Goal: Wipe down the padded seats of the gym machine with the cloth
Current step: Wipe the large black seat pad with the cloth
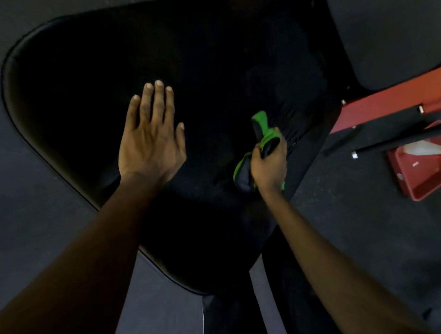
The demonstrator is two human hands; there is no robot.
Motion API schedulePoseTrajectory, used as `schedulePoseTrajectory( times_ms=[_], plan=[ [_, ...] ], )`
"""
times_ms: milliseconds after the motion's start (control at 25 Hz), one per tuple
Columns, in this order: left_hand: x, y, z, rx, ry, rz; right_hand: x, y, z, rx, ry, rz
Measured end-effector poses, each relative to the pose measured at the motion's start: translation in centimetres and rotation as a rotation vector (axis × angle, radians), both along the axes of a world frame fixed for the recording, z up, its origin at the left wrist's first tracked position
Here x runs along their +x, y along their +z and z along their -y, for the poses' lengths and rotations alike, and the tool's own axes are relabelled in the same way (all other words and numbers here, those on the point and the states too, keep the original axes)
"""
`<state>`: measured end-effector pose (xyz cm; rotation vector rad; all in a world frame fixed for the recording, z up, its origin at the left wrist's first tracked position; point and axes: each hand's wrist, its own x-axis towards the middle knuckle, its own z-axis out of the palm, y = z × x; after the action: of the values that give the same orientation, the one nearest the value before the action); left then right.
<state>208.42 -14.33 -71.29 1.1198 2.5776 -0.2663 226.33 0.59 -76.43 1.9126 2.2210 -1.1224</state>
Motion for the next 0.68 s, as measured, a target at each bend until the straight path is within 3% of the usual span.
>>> schedulePoseTrajectory(
  times_ms=[160,320,400,520,680],
  plan=[
    [0.0,-0.1,0.0,-0.011,-0.015,-0.017,-1.1,-1.0,-2.2,-0.012,-0.049,0.052],
    [0.0,0.1,-0.1,0.001,-0.021,-0.028,6.0,5.4,8.7,-0.069,0.217,-0.140],
    [0.1,0.0,0.0,0.003,-0.024,-0.037,8.8,5.7,9.6,-0.095,0.290,-0.206],
    [-0.3,0.0,0.1,0.030,-0.029,0.005,8.2,2.3,4.4,-0.044,0.186,-0.134],
    [1.2,0.0,0.5,0.140,-0.230,0.094,5.4,-2.2,-1.9,0.020,-0.043,-0.013]
  ],
)
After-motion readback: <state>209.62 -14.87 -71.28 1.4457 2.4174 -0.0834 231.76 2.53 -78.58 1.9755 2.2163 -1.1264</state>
